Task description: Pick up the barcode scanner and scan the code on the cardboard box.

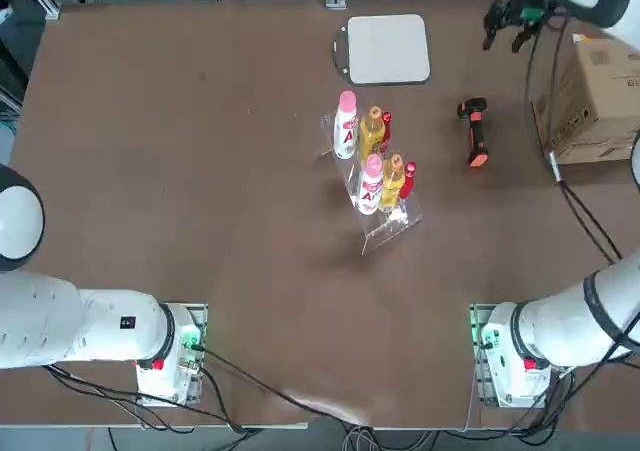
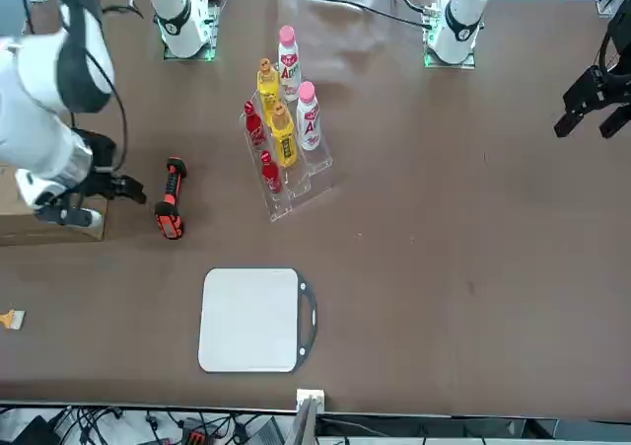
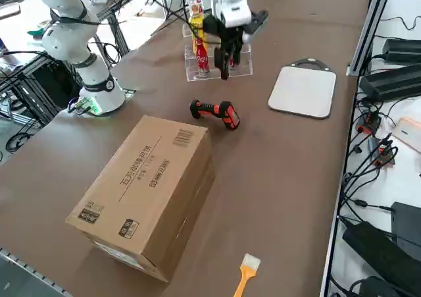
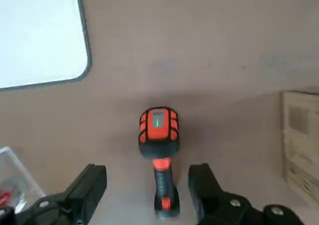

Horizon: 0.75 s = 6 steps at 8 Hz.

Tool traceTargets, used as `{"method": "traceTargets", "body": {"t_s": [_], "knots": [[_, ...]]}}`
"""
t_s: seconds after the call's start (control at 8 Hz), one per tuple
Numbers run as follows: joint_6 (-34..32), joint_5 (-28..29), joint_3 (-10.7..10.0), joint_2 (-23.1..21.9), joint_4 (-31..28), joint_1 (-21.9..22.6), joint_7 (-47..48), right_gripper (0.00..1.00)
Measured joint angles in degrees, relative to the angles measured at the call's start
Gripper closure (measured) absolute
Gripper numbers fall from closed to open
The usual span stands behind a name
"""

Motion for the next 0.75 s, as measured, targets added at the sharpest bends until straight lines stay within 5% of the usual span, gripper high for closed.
{"method": "traceTargets", "body": {"t_s": [0.38,0.75], "knots": [[20.65,-0.02,0.04,0.35,-17.49,1.25,-0.03,0.00],[22.29,-0.02,0.07,1.92,-19.17,2.72,-0.03,0.00]]}}
